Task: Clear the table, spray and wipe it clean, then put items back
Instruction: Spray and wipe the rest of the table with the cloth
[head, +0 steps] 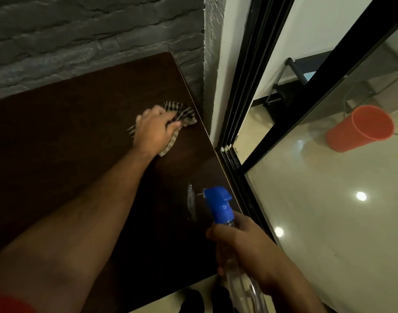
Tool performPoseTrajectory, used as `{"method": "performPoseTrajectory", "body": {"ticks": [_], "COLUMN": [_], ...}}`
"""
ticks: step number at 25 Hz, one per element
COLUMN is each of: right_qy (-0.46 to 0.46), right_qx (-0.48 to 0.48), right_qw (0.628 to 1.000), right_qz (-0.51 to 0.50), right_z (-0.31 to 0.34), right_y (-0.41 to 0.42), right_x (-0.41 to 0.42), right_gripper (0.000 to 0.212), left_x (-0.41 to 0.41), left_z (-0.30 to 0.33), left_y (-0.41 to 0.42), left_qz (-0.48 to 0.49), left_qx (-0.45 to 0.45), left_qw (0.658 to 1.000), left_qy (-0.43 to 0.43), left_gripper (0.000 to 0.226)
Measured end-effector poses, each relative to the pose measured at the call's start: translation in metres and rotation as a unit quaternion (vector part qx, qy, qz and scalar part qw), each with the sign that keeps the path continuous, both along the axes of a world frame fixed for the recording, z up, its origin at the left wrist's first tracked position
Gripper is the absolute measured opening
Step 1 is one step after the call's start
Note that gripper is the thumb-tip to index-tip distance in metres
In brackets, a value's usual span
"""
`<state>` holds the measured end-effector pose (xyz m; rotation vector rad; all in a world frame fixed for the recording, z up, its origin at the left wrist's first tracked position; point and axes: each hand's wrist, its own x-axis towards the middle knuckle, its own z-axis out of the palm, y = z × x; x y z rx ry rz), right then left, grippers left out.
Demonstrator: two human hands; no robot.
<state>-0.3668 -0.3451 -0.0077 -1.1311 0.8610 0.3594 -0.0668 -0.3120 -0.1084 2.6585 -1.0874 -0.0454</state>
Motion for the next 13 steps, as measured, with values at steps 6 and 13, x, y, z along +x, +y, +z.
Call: {"method": "performPoseTrajectory", "body": {"ticks": [6,13], "right_qy": [0.013,-0.028], "right_qx": [-0.013,-0.031], "right_qw": [1.000,0.999], "right_qz": [-0.024,-0.028], "right_z": [0.007,0.021], "right_y": [0.025,-0.001], "right_x": [0.000,-0.011], "right_gripper": [0.024,0.018], "left_x": [-0.058,-0.138], "left_z": [0.005,0.003], "left_y": [0.001,0.115], "left_qz": [-0.058,-0.207], "left_qx": [0.010,0.002], "left_qw": [0.997,0.977], "left_qy": [0.045,0.051], "left_gripper": [0.037,0.036]}}
